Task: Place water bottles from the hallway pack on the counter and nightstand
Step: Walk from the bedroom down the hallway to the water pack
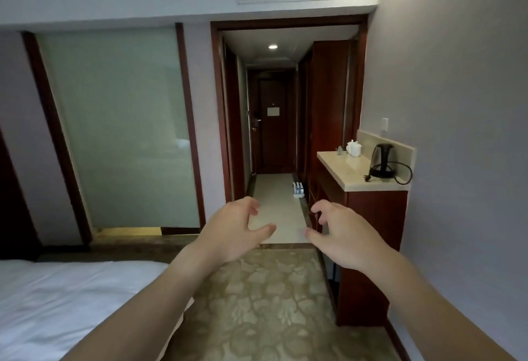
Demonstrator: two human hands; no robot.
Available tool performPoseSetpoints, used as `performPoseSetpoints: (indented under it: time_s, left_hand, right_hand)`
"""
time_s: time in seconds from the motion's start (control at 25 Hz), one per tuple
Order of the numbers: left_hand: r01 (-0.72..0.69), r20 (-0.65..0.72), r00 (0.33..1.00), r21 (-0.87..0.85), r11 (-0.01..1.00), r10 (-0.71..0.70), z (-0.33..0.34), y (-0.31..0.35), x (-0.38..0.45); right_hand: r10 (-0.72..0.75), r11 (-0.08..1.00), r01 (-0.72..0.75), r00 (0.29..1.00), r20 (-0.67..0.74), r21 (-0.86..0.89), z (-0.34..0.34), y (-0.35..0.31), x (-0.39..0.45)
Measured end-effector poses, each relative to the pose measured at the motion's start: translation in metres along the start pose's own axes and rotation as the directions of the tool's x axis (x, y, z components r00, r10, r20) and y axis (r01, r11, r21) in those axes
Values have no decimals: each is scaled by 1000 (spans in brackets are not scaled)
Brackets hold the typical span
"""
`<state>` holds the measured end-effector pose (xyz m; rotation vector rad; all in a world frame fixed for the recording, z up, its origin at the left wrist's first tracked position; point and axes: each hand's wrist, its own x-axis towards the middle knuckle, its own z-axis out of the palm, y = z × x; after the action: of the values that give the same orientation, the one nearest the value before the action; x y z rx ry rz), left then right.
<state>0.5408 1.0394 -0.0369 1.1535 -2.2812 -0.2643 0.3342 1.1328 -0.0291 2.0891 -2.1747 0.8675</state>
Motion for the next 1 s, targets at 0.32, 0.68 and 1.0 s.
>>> performPoseSetpoints:
  time_s: [0.32, 0.68, 1.0]
  left_hand:
    - [-3, -2, 1000, -40, 999, 3, 24, -91, 155]
    - [-5, 34, 999, -103, 995, 9, 66, -165, 346]
    - [11, 27, 1000, 6, 1000, -12, 161, -209, 537]
  right_hand:
    - [6, 997, -2, 999, 46, -72, 47, 22, 171]
    - [54, 997, -51, 997, 49, -56, 101, 73, 366]
    - [22, 999, -18, 997, 71, -46, 168, 201, 554]
